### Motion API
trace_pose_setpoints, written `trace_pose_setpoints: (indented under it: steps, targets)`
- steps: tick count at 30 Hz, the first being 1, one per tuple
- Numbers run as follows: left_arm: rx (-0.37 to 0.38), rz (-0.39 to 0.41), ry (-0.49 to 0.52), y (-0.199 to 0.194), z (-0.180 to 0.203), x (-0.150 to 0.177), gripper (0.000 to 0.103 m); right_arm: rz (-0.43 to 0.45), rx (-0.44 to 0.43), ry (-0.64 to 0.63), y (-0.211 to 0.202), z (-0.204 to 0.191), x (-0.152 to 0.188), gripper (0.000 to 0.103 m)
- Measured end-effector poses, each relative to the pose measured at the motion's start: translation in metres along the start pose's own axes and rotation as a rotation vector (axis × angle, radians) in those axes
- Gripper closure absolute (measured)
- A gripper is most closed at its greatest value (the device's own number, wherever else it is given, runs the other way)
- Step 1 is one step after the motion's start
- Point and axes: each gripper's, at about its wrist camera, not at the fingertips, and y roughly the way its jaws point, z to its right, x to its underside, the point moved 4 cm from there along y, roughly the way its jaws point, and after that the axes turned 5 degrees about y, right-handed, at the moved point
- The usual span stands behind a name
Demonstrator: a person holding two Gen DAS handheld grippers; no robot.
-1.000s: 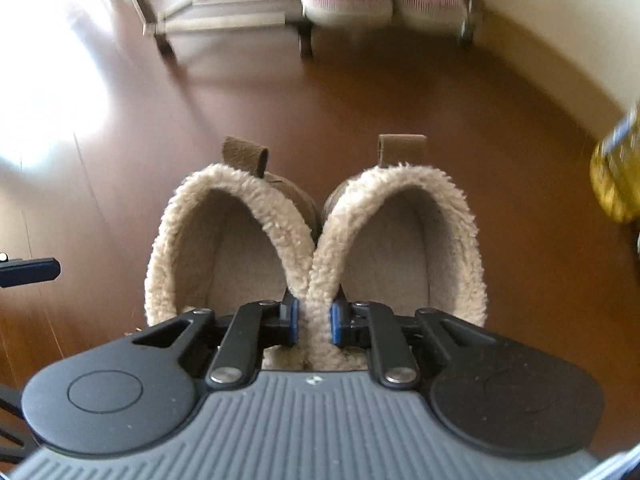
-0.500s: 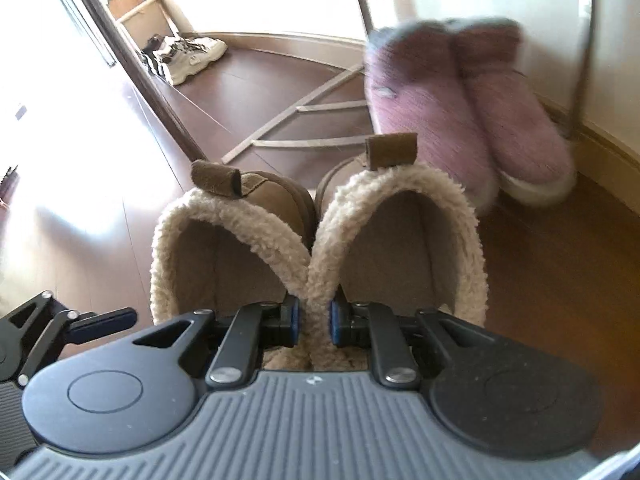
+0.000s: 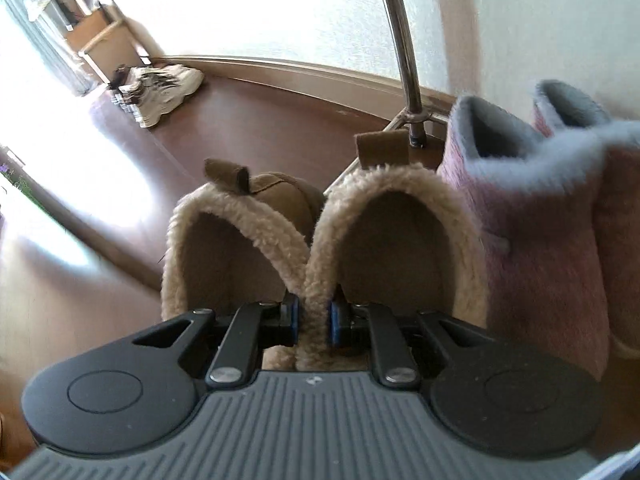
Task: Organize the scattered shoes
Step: 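Lower the brown slippers onto the bottom tier beside the pink slippers, open right tool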
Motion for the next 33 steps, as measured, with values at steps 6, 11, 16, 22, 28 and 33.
trace_pose_setpoints:
  steps: [6,11,16,22,28,33]
  targets:
    - [0.012,-0.006,-0.012,0.013,0.008,-0.003,0.016,-0.057,0.044,-0.116,0.052,-0.008,-0.033,0.089]
    - [0.017,-0.03,0.015,0.019,0.016,0.004,0.016,-0.066,0.018,-0.119,0.071,0.003,-0.046,0.071]
    - [0.081,-0.047,0.089,0.019,0.019,0.028,0.016,0.169,0.024,-0.215,0.007,0.018,-0.014,0.032]
    - [0.161,-0.059,0.178,0.024,0.023,0.045,0.016,0.031,0.029,-0.229,-0.017,0.048,0.104,0.102]
    - [0.187,-0.068,0.224,0.032,0.025,0.041,0.016,-0.055,0.044,-0.236,0.002,0.041,0.135,0.102]
    - [0.199,-0.064,0.231,0.033,0.027,0.04,0.017,-0.048,0.072,-0.225,0.008,0.037,0.133,0.103]
